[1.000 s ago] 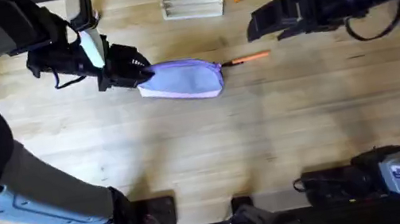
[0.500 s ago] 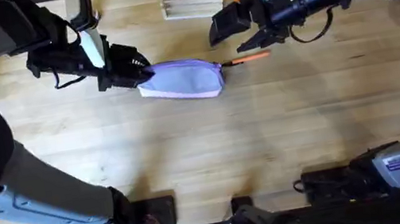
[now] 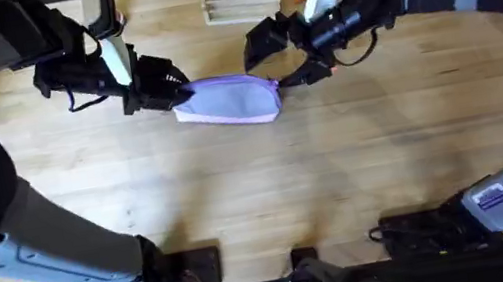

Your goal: Unzip the bag, pick up the pens from the table one at a time and place them inside, then zip the bag closed.

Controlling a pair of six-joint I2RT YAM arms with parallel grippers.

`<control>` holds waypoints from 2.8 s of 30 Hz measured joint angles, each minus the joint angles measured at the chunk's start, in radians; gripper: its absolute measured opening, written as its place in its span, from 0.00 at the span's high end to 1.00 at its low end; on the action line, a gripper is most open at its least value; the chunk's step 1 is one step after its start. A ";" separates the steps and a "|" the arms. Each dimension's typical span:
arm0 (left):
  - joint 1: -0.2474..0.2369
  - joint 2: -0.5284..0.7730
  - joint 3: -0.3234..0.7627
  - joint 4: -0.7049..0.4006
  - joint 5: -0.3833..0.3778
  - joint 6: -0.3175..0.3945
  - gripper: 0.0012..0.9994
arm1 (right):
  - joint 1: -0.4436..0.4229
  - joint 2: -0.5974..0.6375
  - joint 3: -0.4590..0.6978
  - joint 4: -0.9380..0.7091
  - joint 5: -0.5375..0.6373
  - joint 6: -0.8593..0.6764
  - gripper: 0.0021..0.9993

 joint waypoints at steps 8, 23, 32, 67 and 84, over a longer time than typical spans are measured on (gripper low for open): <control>0.000 0.000 0.000 -0.001 0.000 0.000 0.96 | 0.016 0.014 0.000 0.043 -0.031 0.039 0.24; 0.000 0.000 0.000 -0.003 -0.003 0.000 0.96 | 0.014 0.014 0.003 -0.049 -0.029 0.044 0.78; 0.000 0.000 0.000 -0.005 -0.003 0.000 0.96 | 0.014 0.014 0.003 -0.058 -0.035 0.012 0.97; 0.000 0.000 0.000 -0.002 -0.003 0.000 0.96 | -0.017 -0.103 0.018 -0.068 -0.110 -0.113 0.97; 0.000 0.000 0.000 -0.002 -0.003 0.000 0.96 | -0.018 -0.103 0.018 -0.115 -0.018 -0.174 0.00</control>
